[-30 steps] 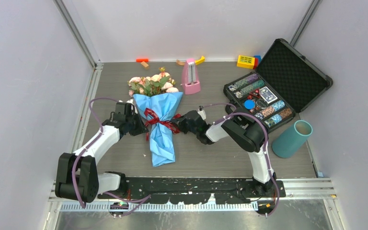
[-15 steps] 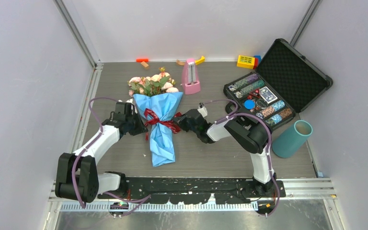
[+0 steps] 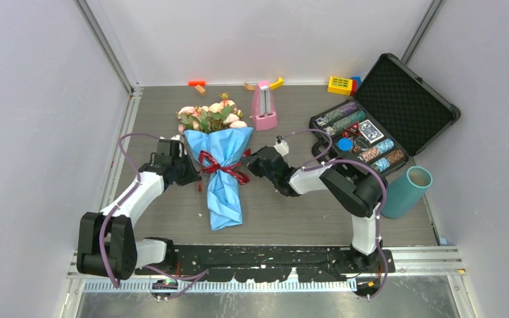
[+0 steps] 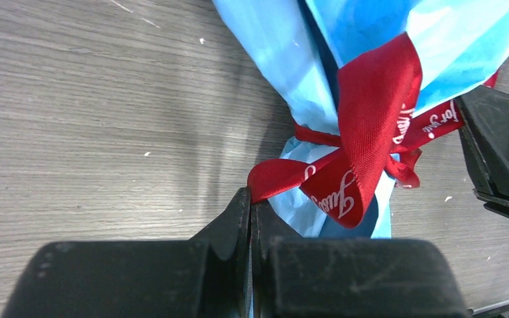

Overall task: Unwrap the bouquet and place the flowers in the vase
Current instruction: Untie the ribbon from the wrapping paper.

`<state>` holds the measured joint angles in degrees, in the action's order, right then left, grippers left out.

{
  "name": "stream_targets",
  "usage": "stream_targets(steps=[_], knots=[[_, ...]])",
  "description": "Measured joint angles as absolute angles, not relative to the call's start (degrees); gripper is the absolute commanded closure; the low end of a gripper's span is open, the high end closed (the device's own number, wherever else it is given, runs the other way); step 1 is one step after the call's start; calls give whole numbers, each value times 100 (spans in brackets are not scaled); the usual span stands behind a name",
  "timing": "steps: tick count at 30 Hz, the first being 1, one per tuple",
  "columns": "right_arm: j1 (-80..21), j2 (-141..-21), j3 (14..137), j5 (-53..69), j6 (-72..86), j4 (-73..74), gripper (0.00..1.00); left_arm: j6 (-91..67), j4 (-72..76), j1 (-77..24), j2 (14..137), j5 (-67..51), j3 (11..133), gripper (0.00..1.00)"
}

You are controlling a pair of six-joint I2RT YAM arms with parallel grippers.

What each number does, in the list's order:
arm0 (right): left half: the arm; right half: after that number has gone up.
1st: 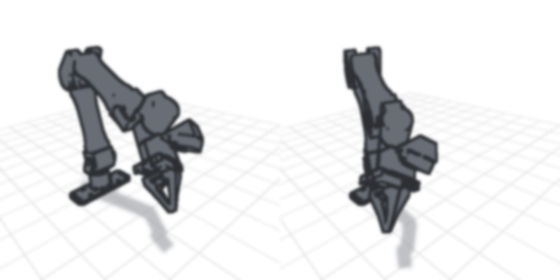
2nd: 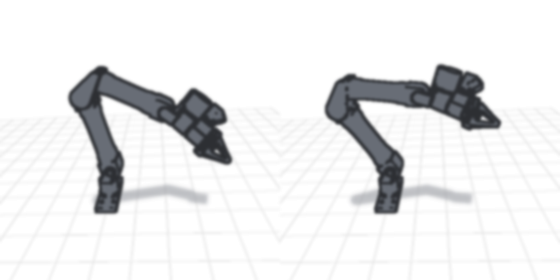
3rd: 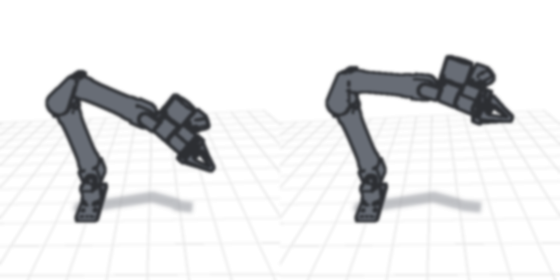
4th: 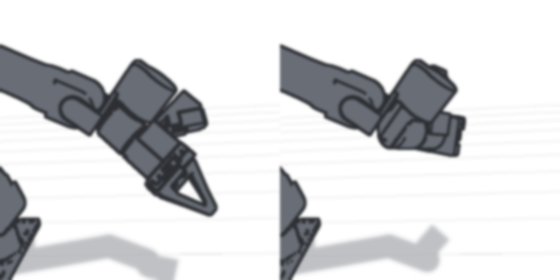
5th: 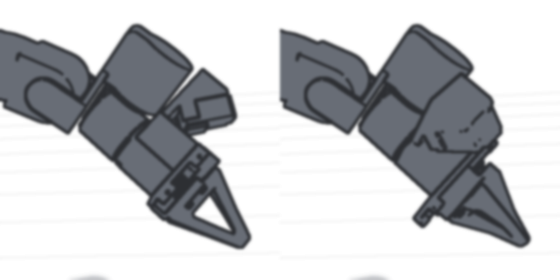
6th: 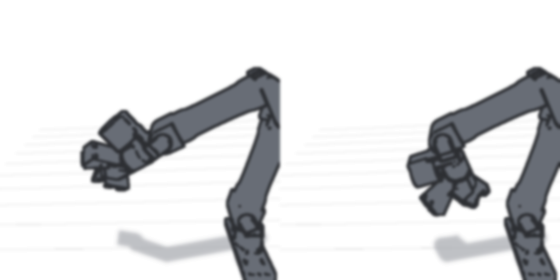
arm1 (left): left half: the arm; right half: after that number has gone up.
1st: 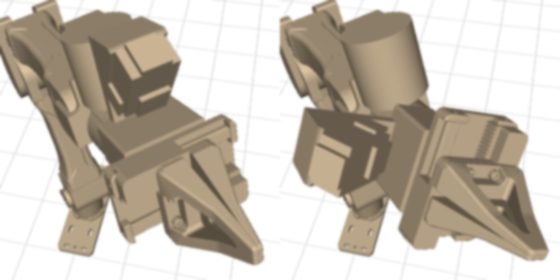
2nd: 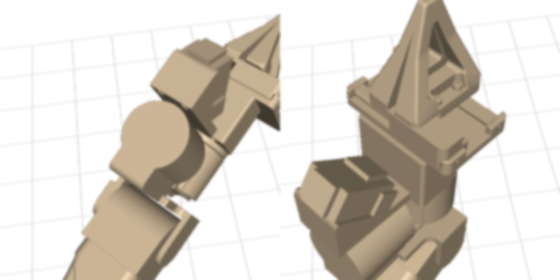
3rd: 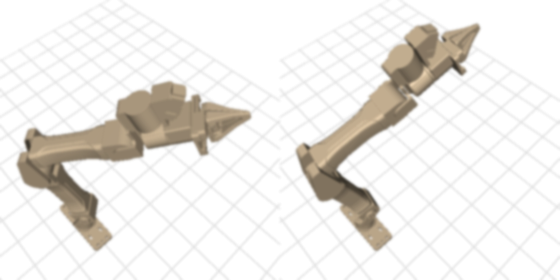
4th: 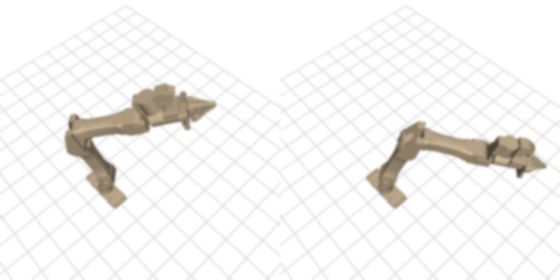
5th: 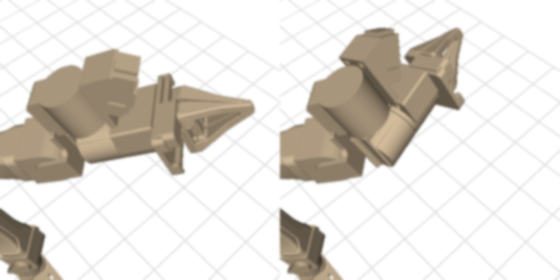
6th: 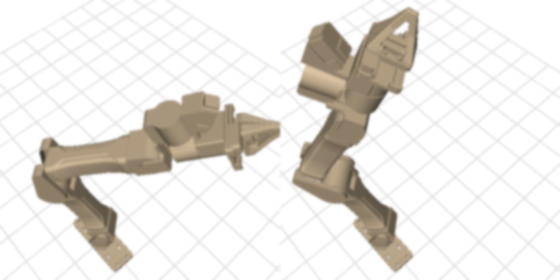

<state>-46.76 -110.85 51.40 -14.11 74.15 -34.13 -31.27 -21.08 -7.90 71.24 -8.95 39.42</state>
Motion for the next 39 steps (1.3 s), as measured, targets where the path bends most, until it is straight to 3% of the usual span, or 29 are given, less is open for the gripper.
stream_targets(steps=[39], knots=[[-4676,-10694,4814,-1754,6969,-2932,100,-3301,-2156,-252,7201,-897,3944,100]])
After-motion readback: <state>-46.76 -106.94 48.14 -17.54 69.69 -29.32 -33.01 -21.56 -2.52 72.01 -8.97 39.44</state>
